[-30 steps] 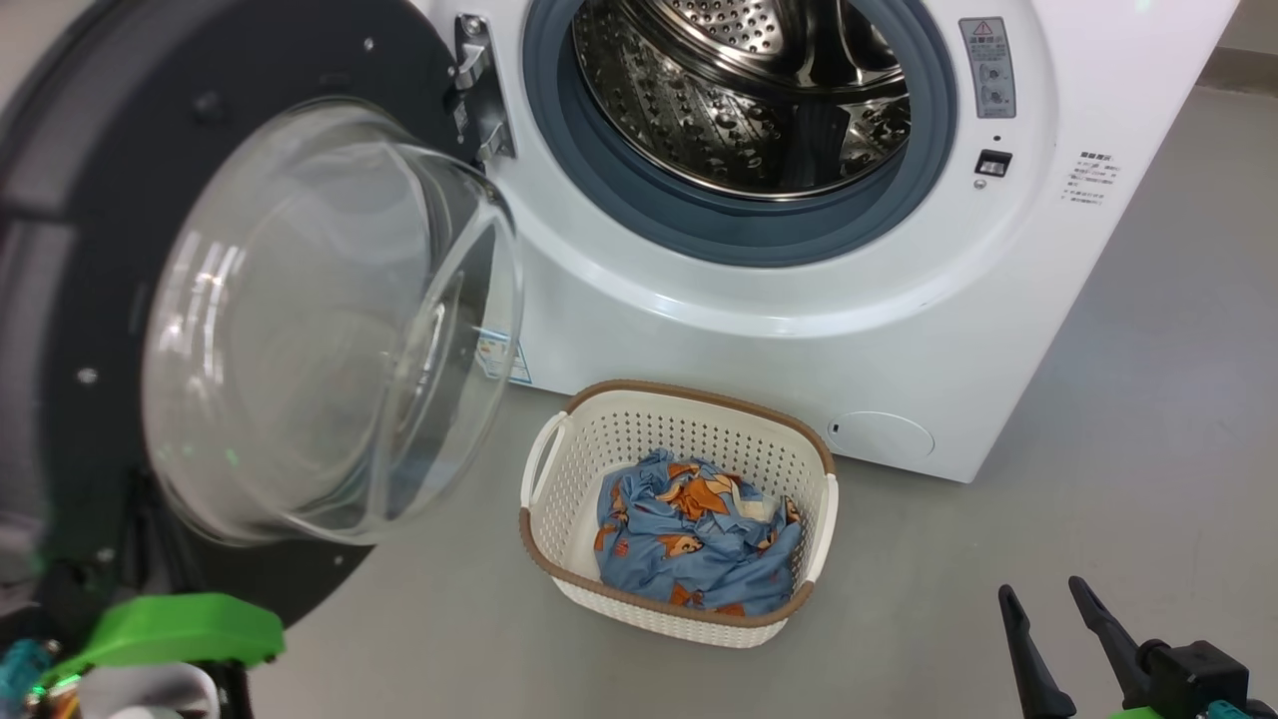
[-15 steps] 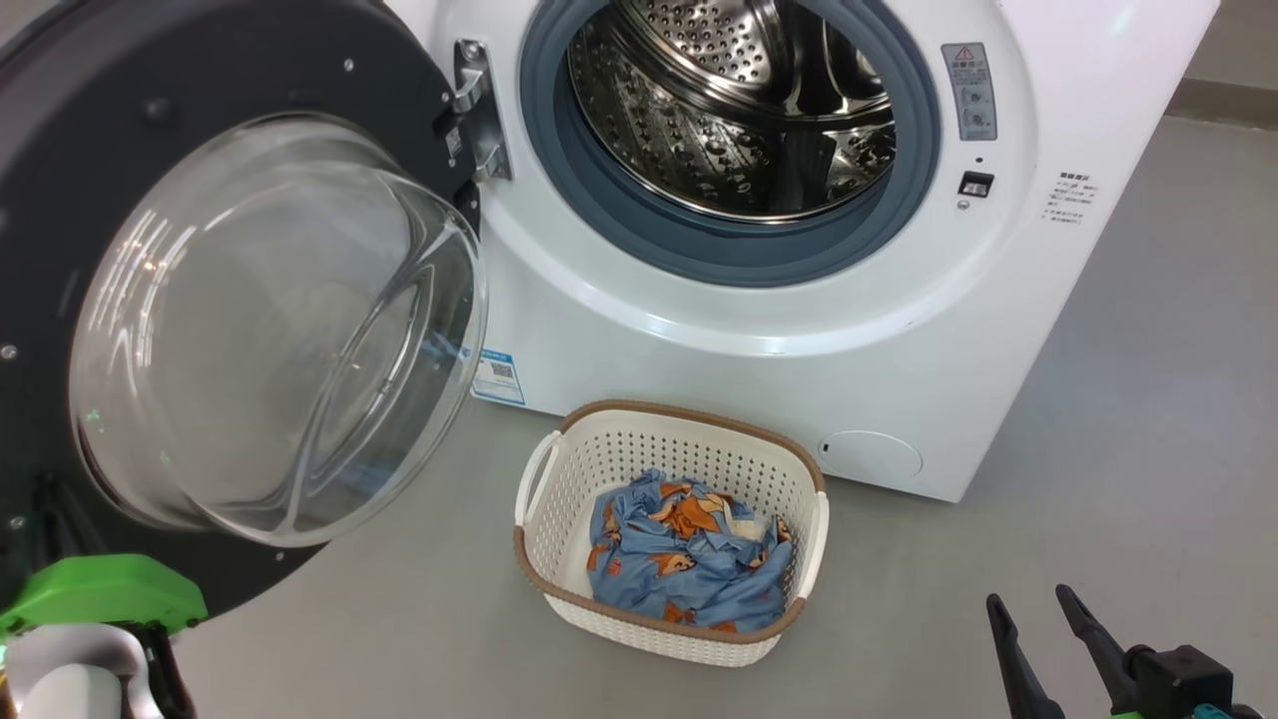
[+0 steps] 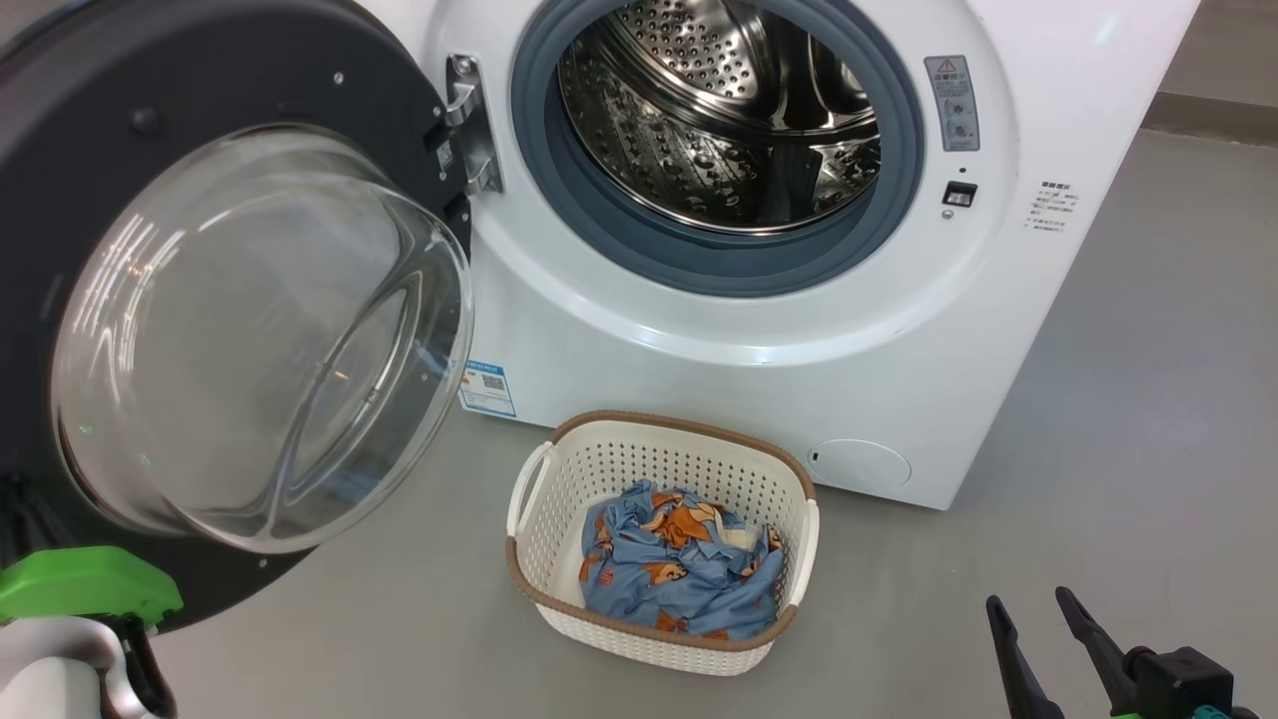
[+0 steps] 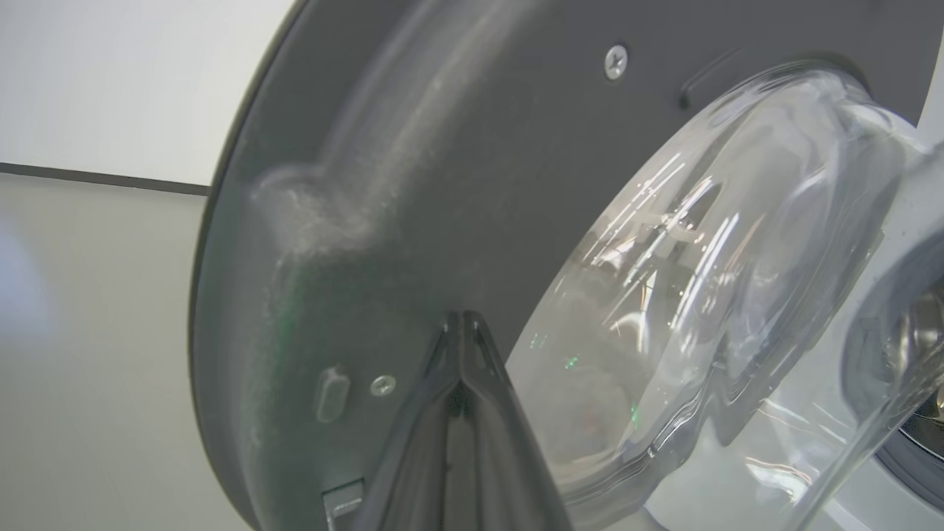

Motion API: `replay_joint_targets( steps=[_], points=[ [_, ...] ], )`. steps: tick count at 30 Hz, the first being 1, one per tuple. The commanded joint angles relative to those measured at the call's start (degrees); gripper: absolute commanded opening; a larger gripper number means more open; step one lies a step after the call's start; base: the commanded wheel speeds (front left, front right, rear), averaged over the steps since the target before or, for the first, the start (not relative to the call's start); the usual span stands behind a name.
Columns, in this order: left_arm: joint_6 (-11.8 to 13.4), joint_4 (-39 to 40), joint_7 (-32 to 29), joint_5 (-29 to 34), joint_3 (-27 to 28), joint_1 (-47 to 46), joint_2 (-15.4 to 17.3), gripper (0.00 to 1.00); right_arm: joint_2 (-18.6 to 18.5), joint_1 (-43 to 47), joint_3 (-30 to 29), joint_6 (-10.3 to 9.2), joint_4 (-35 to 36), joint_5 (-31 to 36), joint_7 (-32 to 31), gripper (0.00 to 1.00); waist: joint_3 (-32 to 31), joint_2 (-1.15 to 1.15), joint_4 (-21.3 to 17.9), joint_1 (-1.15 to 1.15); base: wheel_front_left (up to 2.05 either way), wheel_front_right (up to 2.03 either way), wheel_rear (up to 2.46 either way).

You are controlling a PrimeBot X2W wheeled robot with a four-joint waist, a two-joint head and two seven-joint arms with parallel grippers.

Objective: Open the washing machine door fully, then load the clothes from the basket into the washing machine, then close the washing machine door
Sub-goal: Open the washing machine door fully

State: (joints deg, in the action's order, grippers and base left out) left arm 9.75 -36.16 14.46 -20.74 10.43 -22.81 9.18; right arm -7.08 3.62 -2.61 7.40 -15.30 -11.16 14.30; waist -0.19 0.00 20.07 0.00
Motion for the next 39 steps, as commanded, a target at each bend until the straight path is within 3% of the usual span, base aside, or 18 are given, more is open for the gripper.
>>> replay_joint_targets(
  steps=[1, 11, 14, 15, 16, 20, 26, 39],
  points=[
    [-0.5, 1.88, 0.53, 0.47, 2.08, -1.92, 2.44, 0.0, -0.55, -0.2, 1.27, 0.09, 1.16, -0.62, 0.7, 1.0, -0.08, 0.0, -0.04, 0.0, 0.0, 0.0, 0.0],
    [-0.78, 14.6, 0.53, 1.28, 5.47, 4.27, -3.3, 0.0, -0.39, 0.23, 1.37, 0.09, 1.27, -0.91, 0.7, 1.0, -0.85, 0.0, -0.84, 0.0, 0.0, 0.0, 0.0],
    [-0.82, 21.27, 0.53, 1.69, 4.89, 7.09, -4.72, 0.58, -0.41, 0.23, 1.31, 0.09, 1.34, -0.92, 0.7, 1.0, -0.93, 0.0, -1.37, 0.0, 0.0, 0.0, 0.0],
    [-0.9, 23.32, 0.53, 1.69, 4.51, 8.02, -5.05, 0.89, -0.39, 0.19, 1.35, 0.09, 1.35, -0.92, 0.7, 1.0, -0.96, 0.0, -1.6, 0.0, 0.0, 0.0, 0.0],
    [-1.02, 25.41, 0.53, 1.52, 4.14, 8.84, -5.32, 1.0, -0.39, 0.12, 1.5, 0.09, 1.36, -0.91, 0.7, 1.0, -0.98, 0.0, -1.9, 0.0, 0.0, 0.0, 0.0],
    [-1.78, 32.58, 0.53, 0.9, 1.8, 11.52, -5.91, 1.0, -0.41, -0.3, 1.89, 0.09, 1.66, -0.9, 0.7, 1.0, -0.89, 0.0, -3.34, 0.0, 0.0, 0.0, 0.0],
    [-5.04, 37.79, 0.53, -4.42, -2.51, 14.4, -6.22, 1.0, -0.32, -1.17, 2.52, 0.09, 2.32, -0.84, 0.7, 1.0, -0.39, 0.0, -6.7, 0.0, 0.0, 0.0, 0.0],
    [-10.46, 32.68, 0.52, -2.94, -8.65, 21.15, -4.48, 1.0, 0.4, -1.58, 3.25, 0.09, 3.34, -0.74, 0.7, 1.0, 0.5, 0.0, -15.35, 0.0, 0.0, 0.0, 0.0]
  ],
)
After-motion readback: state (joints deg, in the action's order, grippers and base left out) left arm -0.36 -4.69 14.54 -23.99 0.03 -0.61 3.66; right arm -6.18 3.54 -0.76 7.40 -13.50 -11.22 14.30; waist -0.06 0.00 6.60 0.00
